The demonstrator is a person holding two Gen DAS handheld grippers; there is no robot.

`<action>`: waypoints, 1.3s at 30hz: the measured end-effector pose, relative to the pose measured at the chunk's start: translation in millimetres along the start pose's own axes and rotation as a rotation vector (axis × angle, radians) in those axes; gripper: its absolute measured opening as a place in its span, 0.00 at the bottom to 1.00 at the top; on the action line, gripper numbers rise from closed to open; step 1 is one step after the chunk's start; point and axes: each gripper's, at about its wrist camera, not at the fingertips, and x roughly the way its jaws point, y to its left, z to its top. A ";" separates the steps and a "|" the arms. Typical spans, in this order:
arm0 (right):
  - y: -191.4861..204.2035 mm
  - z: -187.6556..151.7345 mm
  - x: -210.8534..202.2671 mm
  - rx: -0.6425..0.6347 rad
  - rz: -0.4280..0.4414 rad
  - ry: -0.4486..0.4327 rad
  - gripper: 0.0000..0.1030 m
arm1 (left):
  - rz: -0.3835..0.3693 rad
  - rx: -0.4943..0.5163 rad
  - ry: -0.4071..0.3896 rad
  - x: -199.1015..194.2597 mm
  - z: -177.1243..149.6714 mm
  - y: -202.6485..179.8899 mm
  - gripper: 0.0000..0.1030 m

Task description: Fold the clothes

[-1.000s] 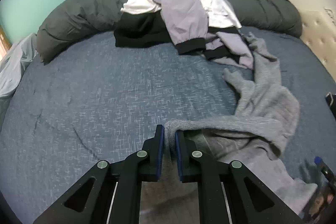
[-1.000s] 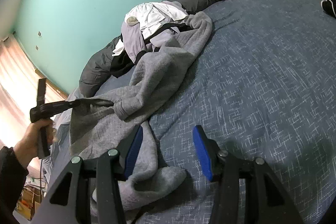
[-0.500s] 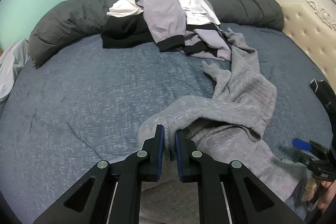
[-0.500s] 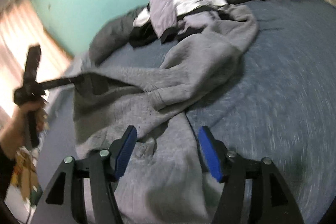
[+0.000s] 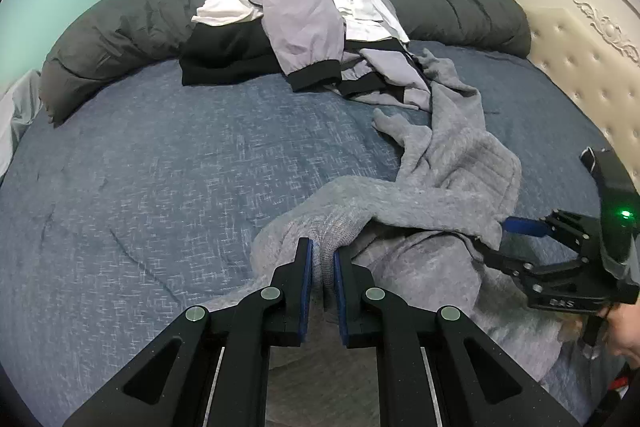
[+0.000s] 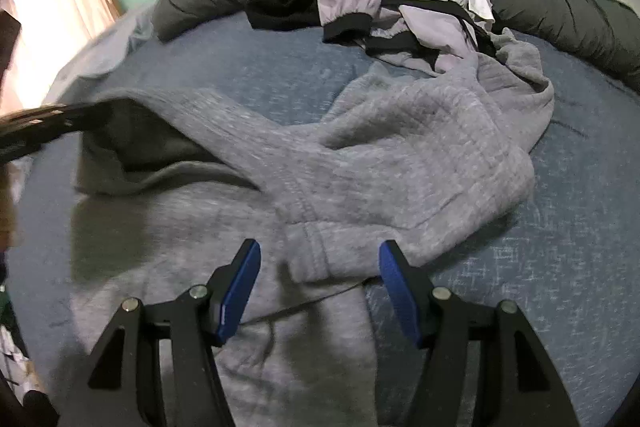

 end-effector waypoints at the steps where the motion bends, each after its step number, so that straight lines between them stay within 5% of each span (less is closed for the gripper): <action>1: 0.3 1.2 0.5 -0.002 -0.013 -0.003 0.60 | 0.000 0.004 0.000 -0.3 -0.7 -0.3 0.11; 18: 15.0 16.8 18.4 -0.146 -0.213 0.030 0.58 | 0.017 0.026 0.010 -0.5 -7.0 -3.3 0.12; 20: 13.6 17.5 21.0 -0.156 -0.239 0.035 0.48 | 0.016 0.025 0.013 -0.8 -7.8 -2.6 0.12; 23: 2.5 18.2 15.8 -0.102 -0.308 0.007 0.47 | 0.020 0.028 0.021 -1.8 -10.7 -2.5 0.13; 32: 9.1 15.6 26.8 -0.133 -0.213 0.044 0.47 | 0.074 0.062 0.055 0.1 -25.3 -7.4 0.20; 36: 4.4 11.8 27.1 -0.110 -0.189 0.037 0.47 | 0.072 0.035 0.046 -5.9 -33.0 -2.4 0.36; 39: 6.3 10.0 28.6 -0.120 -0.190 0.046 0.47 | 0.074 0.018 0.041 -7.1 -38.3 1.0 0.38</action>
